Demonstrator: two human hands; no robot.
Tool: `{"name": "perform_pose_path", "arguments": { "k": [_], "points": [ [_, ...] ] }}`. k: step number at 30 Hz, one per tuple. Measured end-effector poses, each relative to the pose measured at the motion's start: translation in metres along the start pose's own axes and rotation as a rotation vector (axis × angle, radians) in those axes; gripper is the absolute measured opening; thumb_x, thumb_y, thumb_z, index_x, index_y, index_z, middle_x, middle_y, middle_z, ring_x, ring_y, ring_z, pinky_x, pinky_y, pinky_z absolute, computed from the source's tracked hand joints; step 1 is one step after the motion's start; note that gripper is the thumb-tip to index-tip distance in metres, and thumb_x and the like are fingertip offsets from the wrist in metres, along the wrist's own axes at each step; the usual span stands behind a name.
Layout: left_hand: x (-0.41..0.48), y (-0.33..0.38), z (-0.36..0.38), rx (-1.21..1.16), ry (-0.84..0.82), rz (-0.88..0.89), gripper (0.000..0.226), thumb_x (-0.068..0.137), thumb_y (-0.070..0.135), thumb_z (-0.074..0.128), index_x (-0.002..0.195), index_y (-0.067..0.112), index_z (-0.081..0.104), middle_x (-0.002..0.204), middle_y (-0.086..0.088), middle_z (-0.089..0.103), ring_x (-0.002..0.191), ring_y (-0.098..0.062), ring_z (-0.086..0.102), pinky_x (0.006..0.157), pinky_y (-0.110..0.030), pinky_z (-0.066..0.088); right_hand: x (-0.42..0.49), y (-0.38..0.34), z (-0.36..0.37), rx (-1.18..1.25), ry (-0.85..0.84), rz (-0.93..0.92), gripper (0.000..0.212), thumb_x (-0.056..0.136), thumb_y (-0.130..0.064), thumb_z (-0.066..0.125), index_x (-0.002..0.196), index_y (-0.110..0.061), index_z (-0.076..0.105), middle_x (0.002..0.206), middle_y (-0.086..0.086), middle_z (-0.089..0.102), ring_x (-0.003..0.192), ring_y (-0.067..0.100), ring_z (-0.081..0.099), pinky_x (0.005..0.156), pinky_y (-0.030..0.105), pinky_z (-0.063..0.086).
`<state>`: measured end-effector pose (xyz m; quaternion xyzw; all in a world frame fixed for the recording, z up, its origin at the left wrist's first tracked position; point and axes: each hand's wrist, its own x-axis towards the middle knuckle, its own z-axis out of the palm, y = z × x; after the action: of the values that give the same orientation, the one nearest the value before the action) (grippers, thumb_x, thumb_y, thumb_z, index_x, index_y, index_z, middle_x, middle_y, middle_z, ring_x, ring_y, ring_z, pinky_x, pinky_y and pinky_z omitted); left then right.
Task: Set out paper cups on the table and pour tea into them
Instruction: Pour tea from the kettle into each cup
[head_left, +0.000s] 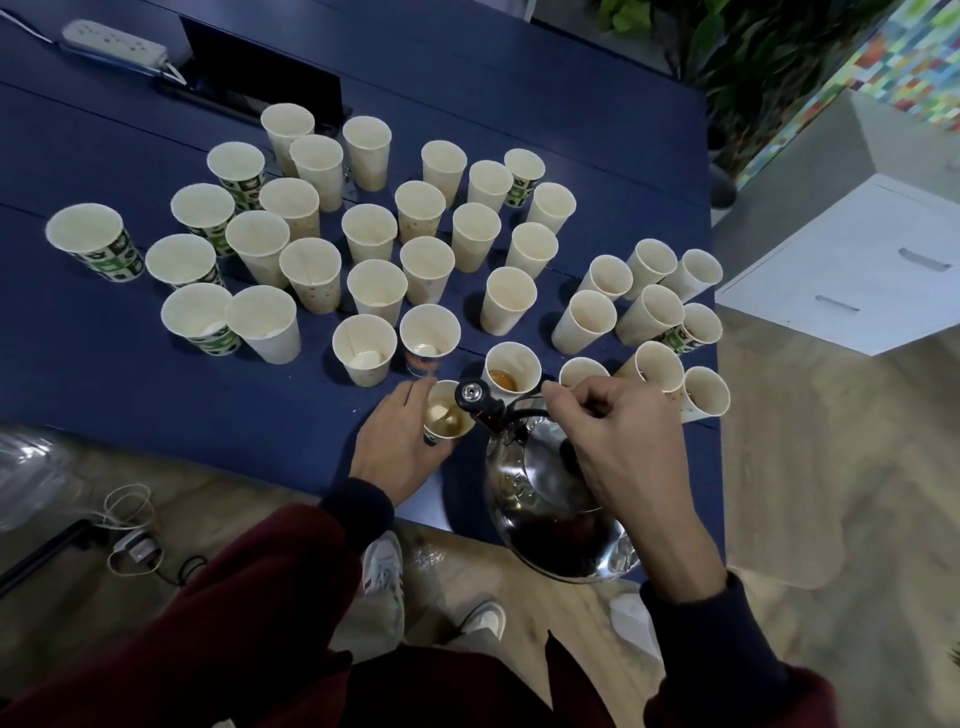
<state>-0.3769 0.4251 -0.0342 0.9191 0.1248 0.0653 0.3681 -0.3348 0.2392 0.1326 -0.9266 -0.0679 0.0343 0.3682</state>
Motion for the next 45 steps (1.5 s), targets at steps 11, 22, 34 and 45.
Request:
{"name": "perform_pose_path", "arguments": {
  "k": [11, 22, 34, 45],
  "points": [
    [0.001, 0.001, 0.003, -0.001, -0.005, -0.022, 0.066, 0.076, 0.036, 0.082, 0.132, 0.02, 0.053, 0.123, -0.002, 0.06, 0.112, -0.024, 0.059, 0.089, -0.043, 0.052, -0.002, 0.0, -0.006, -0.013, -0.007, 0.022, 0.043, 0.088, -0.039, 0.07, 0.051, -0.02, 0.058, 0.051, -0.004, 0.056, 0.056, 0.016, 0.052, 0.059, 0.039, 0.045],
    [0.004, 0.004, 0.0, 0.024, -0.046, -0.01, 0.071, 0.073, 0.04, 0.083, 0.133, 0.019, 0.051, 0.123, -0.002, 0.059, 0.113, -0.024, 0.058, 0.088, -0.038, 0.05, 0.0, -0.002, -0.016, 0.053, 0.003, 0.067, 0.041, 0.087, -0.042, 0.07, 0.054, -0.021, 0.058, 0.049, -0.005, 0.049, 0.055, 0.017, 0.046, 0.057, 0.036, 0.041],
    [0.057, 0.03, -0.04, -0.067, 0.189, 0.127, 0.036, 0.077, 0.029, 0.06, 0.109, 0.013, 0.06, 0.106, -0.003, 0.058, 0.091, -0.025, 0.06, 0.072, -0.043, 0.051, 0.014, -0.028, -0.033, 0.339, 0.116, 0.126, 0.046, 0.094, -0.03, 0.069, 0.063, 0.002, 0.058, 0.05, 0.002, 0.04, 0.052, 0.011, 0.038, 0.057, 0.029, 0.034],
    [0.15, 0.061, -0.029, 0.104, -0.07, 0.15, 0.046, 0.081, 0.032, 0.075, 0.119, 0.011, 0.062, 0.117, -0.011, 0.058, 0.11, -0.029, 0.056, 0.094, -0.042, 0.047, 0.062, -0.044, -0.068, 0.354, 0.215, 0.076, 0.046, 0.092, -0.039, 0.07, 0.062, -0.004, 0.064, 0.056, 0.013, 0.05, 0.06, 0.013, 0.047, 0.061, 0.029, 0.04]
  ]
}}
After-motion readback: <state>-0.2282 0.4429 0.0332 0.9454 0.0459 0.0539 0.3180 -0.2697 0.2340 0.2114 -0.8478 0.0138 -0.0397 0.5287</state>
